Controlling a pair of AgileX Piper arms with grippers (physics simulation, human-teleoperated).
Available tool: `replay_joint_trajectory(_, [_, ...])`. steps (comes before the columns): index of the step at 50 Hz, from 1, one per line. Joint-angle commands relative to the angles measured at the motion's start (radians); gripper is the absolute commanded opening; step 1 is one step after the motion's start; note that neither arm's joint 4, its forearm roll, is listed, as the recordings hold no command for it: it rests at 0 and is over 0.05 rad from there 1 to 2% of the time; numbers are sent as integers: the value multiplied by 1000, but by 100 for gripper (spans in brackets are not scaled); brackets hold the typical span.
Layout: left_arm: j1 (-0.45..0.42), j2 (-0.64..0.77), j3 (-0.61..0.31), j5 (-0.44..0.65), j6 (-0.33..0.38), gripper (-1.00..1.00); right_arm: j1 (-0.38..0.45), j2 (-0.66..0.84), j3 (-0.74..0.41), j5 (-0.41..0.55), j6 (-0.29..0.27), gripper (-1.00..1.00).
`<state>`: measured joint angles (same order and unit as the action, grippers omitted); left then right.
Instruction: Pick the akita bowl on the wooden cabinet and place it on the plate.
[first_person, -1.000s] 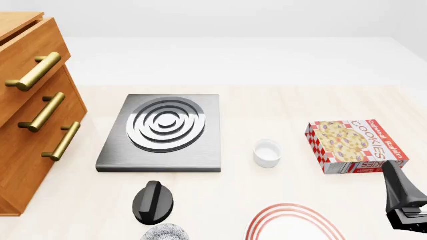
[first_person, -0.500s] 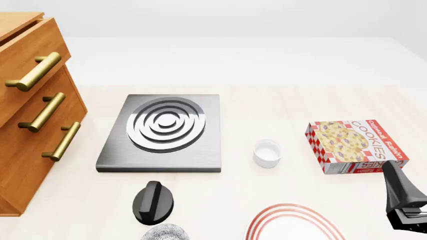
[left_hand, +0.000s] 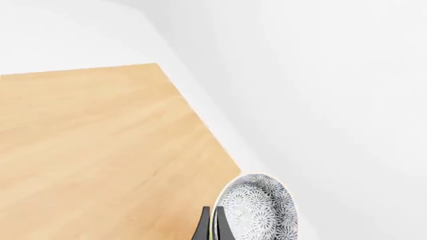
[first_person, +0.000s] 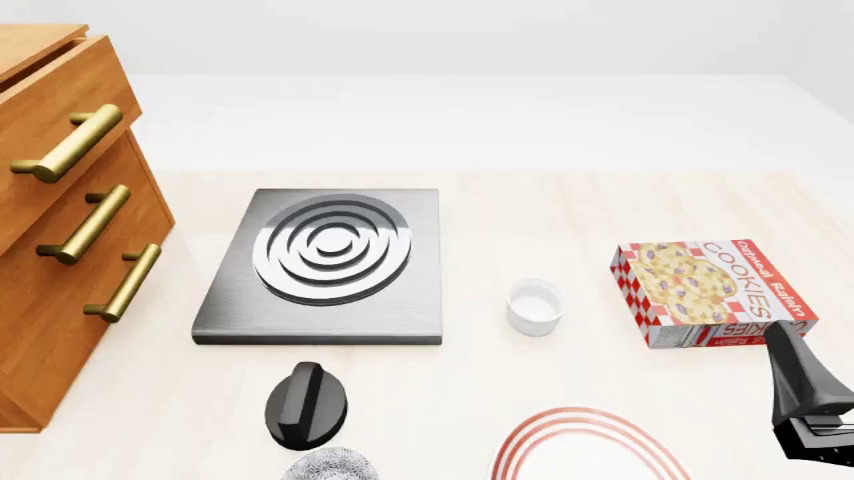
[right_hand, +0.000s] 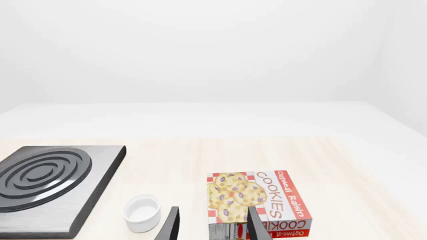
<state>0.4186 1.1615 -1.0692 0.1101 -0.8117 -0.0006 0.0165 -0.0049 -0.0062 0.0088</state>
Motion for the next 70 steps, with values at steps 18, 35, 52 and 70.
replay_joint_trajectory(18, [-128,-171,-55,120,-14,-100,0,0,0,0,0,100])
replay_joint_trajectory(35, [-224,-243,-86,191,12,-100,0,0,0,0,0,100])
replay_joint_trajectory(52, [-336,-253,-122,235,46,-100,0,0,0,0,0,100])
replay_joint_trajectory(70, [-460,-251,-128,250,61,-100,0,0,0,0,0,100])
